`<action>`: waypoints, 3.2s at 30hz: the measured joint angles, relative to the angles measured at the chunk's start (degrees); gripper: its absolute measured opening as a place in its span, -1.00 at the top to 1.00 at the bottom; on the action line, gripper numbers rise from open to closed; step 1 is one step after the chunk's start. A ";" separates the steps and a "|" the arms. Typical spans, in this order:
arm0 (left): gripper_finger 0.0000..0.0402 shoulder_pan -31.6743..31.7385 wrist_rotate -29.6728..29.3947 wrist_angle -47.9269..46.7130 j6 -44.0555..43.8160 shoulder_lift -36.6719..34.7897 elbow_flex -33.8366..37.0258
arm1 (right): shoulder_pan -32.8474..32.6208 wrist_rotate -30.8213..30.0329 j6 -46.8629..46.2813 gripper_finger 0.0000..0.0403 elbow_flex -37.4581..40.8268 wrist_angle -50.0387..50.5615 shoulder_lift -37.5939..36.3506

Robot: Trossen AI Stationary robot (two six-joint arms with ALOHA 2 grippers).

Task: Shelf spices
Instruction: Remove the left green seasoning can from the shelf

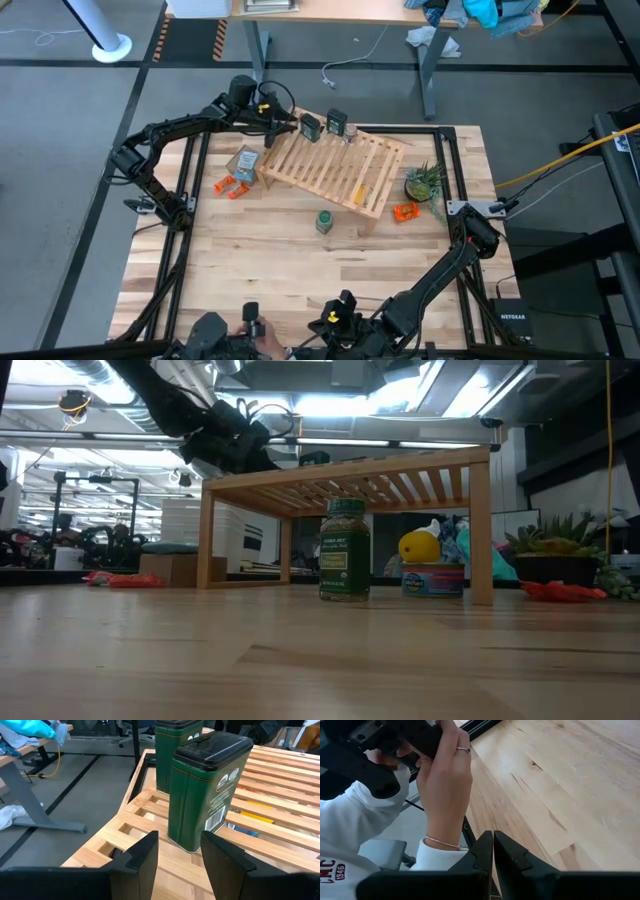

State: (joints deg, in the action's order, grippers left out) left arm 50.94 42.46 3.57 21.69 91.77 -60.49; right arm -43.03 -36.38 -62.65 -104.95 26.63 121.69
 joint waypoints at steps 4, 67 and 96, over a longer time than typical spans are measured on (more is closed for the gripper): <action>0.30 0.00 -1.20 -0.05 0.02 0.00 0.00 | 0.00 0.02 0.00 0.89 0.00 0.00 0.00; -0.11 -6.43 -0.46 11.45 0.89 4.59 0.00 | 0.01 0.00 0.01 0.89 0.00 0.00 0.02; 0.49 -10.70 -0.83 -15.68 4.13 -11.14 1.11 | 0.00 0.58 0.00 0.89 0.00 0.02 0.02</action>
State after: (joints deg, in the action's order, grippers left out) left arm 40.24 41.63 -12.11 25.82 80.63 -59.38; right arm -43.03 -35.80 -62.65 -104.95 26.65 121.71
